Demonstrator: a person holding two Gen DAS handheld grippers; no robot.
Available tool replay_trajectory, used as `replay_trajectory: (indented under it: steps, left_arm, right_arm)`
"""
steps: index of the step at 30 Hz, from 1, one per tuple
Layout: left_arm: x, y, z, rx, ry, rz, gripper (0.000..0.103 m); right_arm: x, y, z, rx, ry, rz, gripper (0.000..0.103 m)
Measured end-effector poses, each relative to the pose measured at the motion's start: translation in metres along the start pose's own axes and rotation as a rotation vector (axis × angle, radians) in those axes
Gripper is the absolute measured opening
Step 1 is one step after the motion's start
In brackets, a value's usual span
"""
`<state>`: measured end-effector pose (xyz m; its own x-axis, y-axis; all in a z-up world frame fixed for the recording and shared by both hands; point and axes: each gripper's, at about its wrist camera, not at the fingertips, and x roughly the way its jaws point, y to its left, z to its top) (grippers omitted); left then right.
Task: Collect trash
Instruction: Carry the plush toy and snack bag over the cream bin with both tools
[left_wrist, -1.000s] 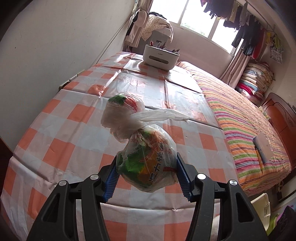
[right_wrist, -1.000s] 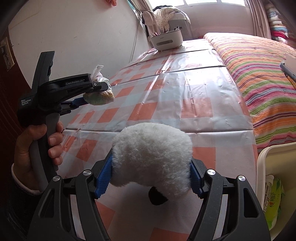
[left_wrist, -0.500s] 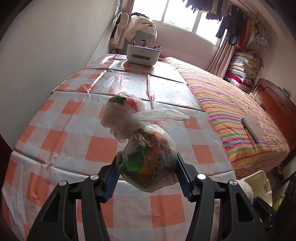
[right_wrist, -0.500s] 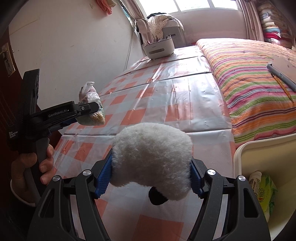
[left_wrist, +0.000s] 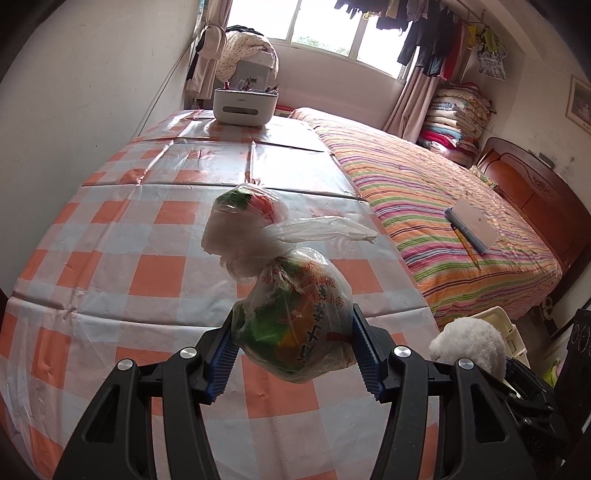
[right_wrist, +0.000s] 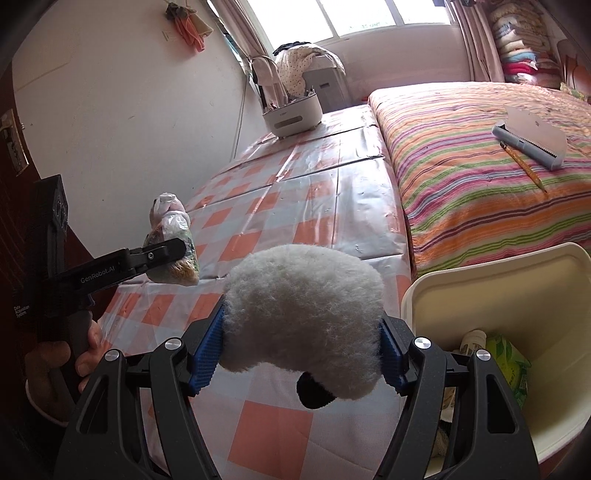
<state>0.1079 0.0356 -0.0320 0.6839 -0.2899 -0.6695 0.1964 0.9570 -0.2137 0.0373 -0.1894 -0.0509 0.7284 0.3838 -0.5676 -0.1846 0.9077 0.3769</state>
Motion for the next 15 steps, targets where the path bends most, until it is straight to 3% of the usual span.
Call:
replay_trajectory:
  steps: [15]
  left_arm:
    - [-0.005,-0.058,-0.016,0.102,0.013,-0.111,0.055]
  right_arm:
    - [-0.032,-0.035,-0.003,0.052,-0.077,-0.085,0.07]
